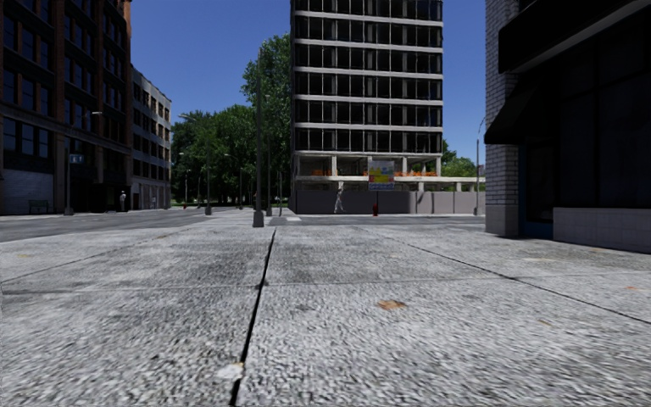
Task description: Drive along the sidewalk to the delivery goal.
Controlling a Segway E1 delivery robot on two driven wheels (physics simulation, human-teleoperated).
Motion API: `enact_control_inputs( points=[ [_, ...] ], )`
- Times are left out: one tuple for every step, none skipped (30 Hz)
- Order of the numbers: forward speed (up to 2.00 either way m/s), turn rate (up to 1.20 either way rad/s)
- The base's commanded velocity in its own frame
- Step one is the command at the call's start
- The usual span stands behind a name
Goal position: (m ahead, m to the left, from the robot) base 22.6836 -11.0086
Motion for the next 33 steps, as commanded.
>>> enact_control_inputs(
  points=[
    [2.00,0.00],
    [2.00,0.00],
    [2.00,0.00],
    [2.00,0.00],
    [2.00,0.00],
    [2.00,0.00],
    [2.00,0.00],
    [2.00,0.00],
    [2.00,0.00],
    [2.00,0.00],
    [2.00,0.00],
    [2.00,0.00],
    [2.00,0.00],
    [2.00,0.00],
    [2.00,0.00],
    [2.00,0.00],
    [2.00,0.00],
    [2.00,0.00],
    [2.00,0.00],
    [2.00,0.00],
    [2.00,0.00],
    [2.00,0.00],
    [2.00,0.00],
    [2.00,0.00],
    [2.00,0.00],
    [2.00,0.00],
    [2.00,0.00],
    [2.00,0.00],
    [2.00,0.00],
    [2.00,0.00],
    [2.00,0.00],
    [2.00,0.00],
    [2.00,0.00]
  ],
)
